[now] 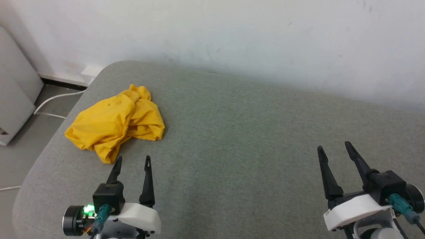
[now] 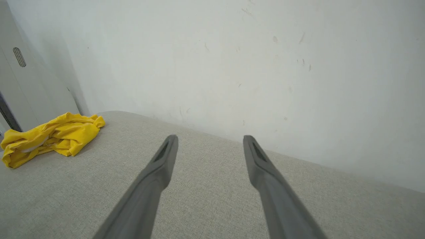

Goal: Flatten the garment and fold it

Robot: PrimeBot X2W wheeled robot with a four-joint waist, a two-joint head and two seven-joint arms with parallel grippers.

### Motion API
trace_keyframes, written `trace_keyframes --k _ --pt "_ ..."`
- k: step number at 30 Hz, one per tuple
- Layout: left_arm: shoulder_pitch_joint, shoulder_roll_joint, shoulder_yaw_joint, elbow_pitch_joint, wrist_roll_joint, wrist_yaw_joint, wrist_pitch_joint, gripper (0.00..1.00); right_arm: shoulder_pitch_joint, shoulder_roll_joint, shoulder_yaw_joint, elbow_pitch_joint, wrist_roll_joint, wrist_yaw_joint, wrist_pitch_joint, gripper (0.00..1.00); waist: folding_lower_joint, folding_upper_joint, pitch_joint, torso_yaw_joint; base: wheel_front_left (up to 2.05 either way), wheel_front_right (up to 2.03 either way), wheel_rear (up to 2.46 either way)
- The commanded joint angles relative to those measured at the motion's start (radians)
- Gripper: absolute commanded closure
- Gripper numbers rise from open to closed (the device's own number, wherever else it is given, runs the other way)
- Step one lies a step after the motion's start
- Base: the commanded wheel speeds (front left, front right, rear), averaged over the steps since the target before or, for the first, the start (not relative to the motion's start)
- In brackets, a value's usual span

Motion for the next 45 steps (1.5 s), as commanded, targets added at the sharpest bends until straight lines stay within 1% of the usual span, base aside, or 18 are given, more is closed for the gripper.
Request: trace_keyframes --k 1,8,16,25,32,45 --pt "0.006 0.001 -0.005 0.009 -0.005 0.01 -0.014 0.0 0.009 0.002 -0.001 -0.001 0.009 -0.001 -0.013 0.0 0.0 0.0 0.001 0.034 0.0 0.0 0.0" --pt "0.009 0.001 -0.011 0.017 -0.005 0.015 -0.028 0.0 0.013 0.002 0.003 0.005 0.017 -0.001 -0.028 0.0 0.0 0.0 -0.005 0.084 0.0 0.0 0.0" --pt "0.015 0.003 -0.018 0.021 -0.004 0.02 -0.043 0.0 0.017 0.002 0.015 0.002 0.018 -0.001 -0.043 0.0 0.0 0.0 -0.009 0.125 0.0 0.0 0.0" --pt "0.019 0.003 -0.028 0.022 -0.001 0.028 -0.062 0.0 0.02 0.002 0.02 0.017 0.044 -0.002 -0.061 0.0 0.0 0.0 -0.01 0.168 0.0 0.0 0.0" --pt "0.019 0.003 -0.036 0.028 -0.005 0.038 -0.076 0.0 0.021 0.003 0.028 0.018 0.033 -0.002 -0.076 0.0 0.0 0.0 -0.009 0.2 0.0 0.0 0.0" --pt "0.016 0.003 -0.051 0.034 -0.015 0.056 -0.103 0.0 0.024 0.003 0.027 0.017 0.047 -0.002 -0.103 0.0 -0.0001 0.0 -0.002 0.268 0.0 0.0 0.0"
